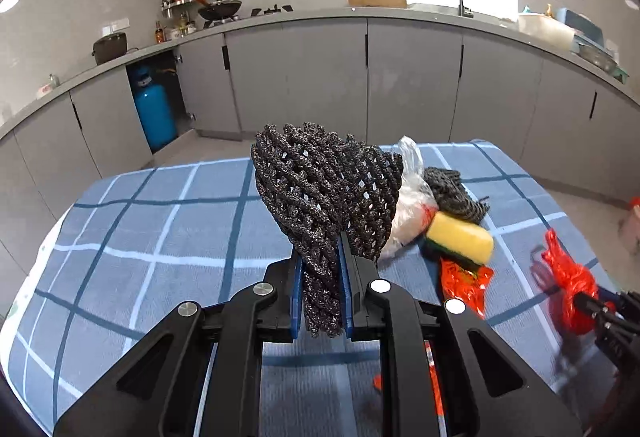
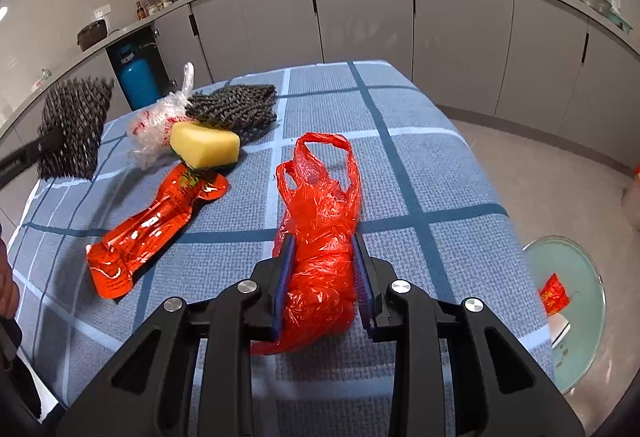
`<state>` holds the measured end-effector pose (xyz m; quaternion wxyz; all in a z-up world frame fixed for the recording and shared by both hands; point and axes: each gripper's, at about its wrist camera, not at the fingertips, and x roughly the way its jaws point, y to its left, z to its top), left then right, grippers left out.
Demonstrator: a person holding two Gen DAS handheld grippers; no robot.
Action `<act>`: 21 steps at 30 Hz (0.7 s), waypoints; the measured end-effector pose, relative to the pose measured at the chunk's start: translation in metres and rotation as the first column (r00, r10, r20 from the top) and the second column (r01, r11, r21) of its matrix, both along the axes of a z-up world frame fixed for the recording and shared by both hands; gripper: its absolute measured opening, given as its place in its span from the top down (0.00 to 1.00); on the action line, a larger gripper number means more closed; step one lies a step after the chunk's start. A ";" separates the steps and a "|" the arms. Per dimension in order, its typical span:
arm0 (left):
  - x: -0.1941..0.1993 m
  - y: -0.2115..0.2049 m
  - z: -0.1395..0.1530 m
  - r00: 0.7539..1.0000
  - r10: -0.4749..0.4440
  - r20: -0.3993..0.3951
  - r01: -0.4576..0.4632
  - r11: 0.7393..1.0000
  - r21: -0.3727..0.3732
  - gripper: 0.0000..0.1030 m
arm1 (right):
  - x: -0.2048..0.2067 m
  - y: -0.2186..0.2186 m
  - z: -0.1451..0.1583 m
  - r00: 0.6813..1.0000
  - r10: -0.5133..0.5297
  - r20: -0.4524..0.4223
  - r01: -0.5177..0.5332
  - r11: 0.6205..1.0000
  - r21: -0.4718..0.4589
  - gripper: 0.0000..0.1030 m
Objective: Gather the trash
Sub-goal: 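Carry the mesh scrubber and red bag to the teal basin and release both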
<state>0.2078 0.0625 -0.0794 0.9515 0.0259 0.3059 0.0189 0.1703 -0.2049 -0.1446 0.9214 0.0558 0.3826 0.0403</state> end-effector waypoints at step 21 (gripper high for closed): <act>-0.024 -0.105 0.014 0.972 -0.234 0.011 0.234 0.972 0.034 0.84 | -0.040 -0.048 0.027 0.992 -0.085 0.096 0.078 0.994 0.083 0.71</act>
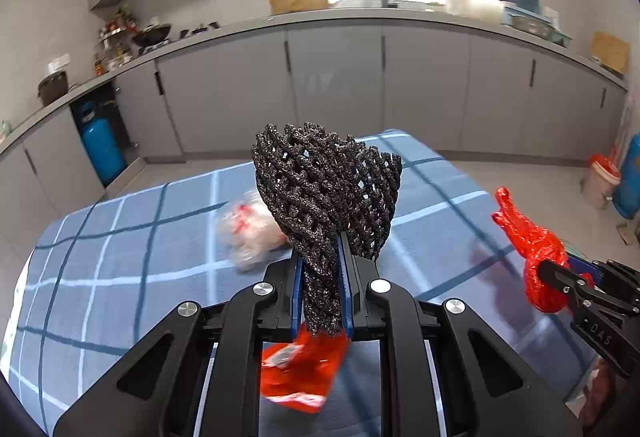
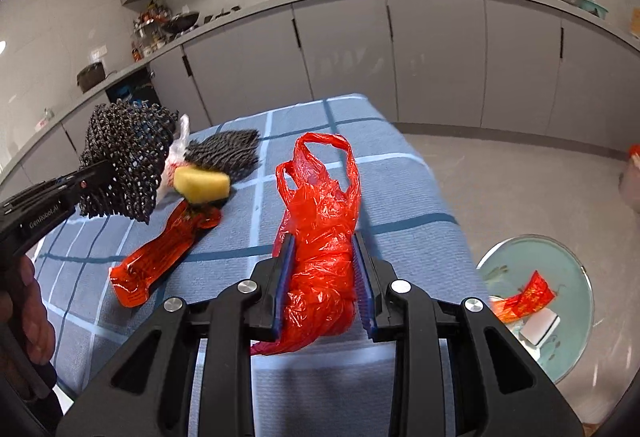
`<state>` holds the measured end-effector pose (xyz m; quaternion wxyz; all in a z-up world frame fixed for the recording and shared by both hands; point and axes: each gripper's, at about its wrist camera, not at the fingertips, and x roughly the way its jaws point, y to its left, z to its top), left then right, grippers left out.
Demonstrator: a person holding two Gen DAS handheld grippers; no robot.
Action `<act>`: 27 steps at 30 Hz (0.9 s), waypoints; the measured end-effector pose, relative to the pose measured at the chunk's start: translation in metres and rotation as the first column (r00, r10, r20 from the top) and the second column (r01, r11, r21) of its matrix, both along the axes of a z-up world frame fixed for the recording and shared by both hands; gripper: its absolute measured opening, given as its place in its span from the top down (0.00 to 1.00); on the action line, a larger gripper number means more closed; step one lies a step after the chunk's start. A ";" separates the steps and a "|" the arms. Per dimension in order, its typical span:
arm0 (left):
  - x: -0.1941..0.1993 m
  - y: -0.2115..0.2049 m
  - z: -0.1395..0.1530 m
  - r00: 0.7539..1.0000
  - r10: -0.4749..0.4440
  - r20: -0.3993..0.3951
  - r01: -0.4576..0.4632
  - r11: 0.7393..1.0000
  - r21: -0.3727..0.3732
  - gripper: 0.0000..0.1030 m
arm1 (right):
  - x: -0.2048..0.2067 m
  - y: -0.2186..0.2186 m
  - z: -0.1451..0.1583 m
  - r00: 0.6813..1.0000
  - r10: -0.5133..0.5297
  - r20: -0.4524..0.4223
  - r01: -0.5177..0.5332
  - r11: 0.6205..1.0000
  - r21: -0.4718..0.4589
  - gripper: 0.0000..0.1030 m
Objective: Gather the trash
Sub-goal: 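Carry the mesh scrubber and red bag to the teal basin and release both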
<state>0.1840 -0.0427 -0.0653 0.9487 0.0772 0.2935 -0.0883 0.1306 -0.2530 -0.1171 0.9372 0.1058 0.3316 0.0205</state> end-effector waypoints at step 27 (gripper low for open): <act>-0.040 -0.186 -0.010 0.910 -0.414 -0.031 0.414 0.910 0.016 0.84 | -0.057 -0.140 -0.009 0.956 -0.292 -0.004 0.292 0.956 0.000 0.71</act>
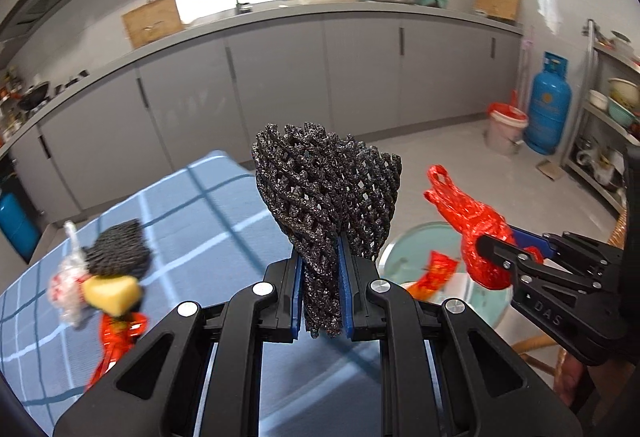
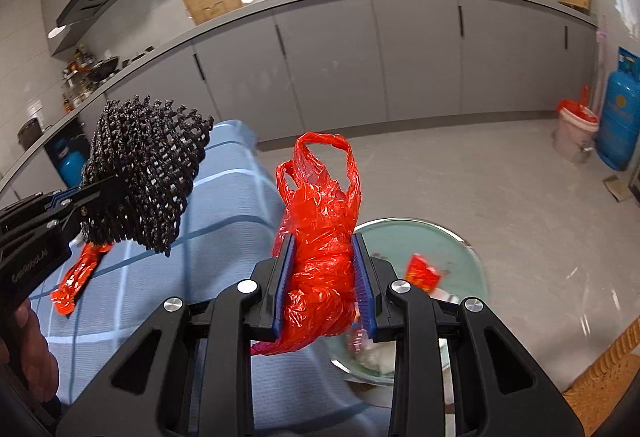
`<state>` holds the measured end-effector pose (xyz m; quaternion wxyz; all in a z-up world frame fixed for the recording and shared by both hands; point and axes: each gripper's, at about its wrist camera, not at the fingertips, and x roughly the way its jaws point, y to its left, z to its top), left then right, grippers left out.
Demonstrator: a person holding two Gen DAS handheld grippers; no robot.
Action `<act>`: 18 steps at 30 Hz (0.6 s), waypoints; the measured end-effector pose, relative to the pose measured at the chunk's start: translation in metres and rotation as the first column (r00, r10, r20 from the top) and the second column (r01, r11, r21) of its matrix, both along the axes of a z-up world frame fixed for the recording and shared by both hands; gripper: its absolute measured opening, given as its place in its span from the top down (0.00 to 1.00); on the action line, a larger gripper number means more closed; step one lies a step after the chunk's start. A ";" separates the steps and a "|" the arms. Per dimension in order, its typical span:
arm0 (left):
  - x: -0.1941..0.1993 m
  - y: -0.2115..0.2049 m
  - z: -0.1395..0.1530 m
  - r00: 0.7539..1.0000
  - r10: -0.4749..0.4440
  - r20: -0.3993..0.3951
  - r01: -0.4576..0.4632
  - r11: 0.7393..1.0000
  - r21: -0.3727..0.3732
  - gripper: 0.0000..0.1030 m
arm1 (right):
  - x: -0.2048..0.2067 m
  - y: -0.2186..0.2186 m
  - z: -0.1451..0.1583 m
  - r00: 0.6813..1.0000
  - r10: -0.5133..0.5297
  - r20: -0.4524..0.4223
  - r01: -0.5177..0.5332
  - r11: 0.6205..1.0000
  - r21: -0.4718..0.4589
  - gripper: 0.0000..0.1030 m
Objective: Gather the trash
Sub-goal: 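Carry the mesh scrubber and red bag to the teal basin and release both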
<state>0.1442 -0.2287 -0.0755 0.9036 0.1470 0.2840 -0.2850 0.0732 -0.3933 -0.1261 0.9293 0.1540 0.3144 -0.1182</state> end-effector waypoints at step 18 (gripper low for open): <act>-0.002 -0.074 -0.034 0.991 -0.121 -0.059 0.123 0.992 0.029 0.27 | -0.011 -0.050 -0.043 0.990 -0.113 -0.080 0.114 0.993 0.010 0.32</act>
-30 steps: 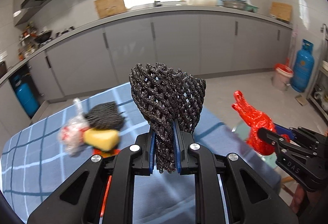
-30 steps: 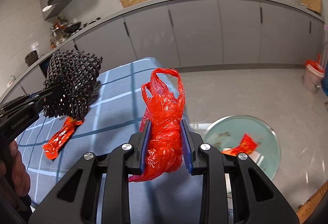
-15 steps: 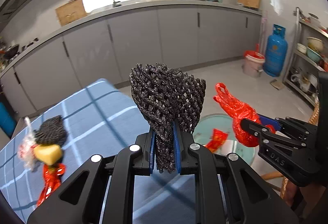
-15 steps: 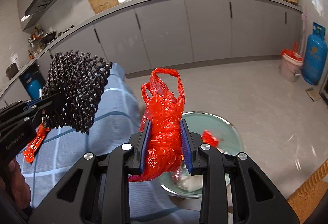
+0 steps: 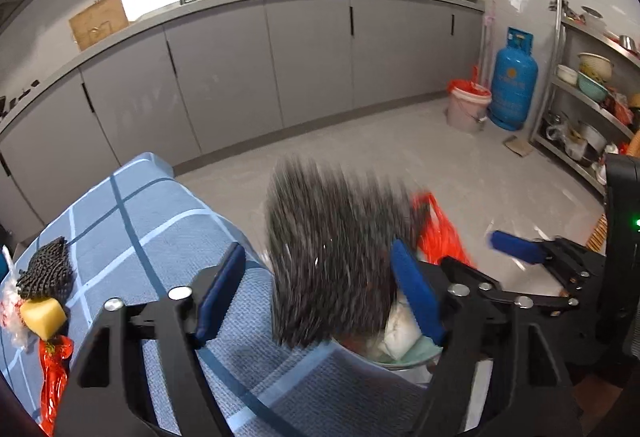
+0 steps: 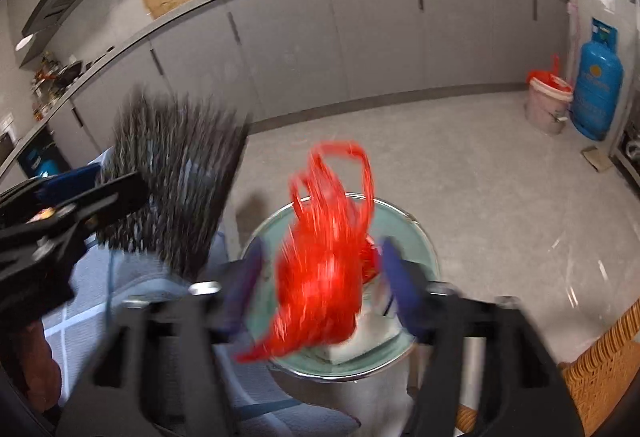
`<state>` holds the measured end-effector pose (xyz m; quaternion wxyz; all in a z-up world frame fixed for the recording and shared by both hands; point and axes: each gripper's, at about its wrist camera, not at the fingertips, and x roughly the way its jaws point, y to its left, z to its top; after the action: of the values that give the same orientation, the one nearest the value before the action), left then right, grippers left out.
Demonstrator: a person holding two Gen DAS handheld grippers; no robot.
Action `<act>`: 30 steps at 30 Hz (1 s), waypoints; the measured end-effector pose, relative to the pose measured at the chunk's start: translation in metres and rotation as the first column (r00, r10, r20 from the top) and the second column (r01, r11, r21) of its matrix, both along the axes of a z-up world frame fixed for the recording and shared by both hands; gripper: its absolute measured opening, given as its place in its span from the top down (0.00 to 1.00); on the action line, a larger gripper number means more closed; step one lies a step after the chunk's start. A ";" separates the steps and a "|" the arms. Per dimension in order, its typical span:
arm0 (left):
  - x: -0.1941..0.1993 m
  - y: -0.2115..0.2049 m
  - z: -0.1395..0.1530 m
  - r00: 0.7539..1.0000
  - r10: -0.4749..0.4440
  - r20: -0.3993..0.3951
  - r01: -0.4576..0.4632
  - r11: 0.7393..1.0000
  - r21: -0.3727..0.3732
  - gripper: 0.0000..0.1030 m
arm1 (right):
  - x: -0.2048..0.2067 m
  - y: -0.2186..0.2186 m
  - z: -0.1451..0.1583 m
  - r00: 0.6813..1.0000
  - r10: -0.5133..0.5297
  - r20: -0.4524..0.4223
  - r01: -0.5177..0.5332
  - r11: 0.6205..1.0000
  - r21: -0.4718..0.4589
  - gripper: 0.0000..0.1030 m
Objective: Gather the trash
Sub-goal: 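Carry the mesh scrubber and red bag to the teal basin and release both, then move both open tools back over the table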
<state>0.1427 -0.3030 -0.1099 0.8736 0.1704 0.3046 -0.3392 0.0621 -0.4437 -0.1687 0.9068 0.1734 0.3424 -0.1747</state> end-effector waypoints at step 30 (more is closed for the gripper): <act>0.030 0.115 0.010 0.957 0.290 0.022 -0.290 0.957 0.014 0.11 | 0.012 0.041 0.011 0.997 0.070 0.022 -0.070 0.998 -0.004 0.18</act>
<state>0.1722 -0.1881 -0.1002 0.9153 0.1348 0.3207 -0.2032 0.0739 -0.4024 -0.1576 0.9164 0.1616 0.3378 -0.1416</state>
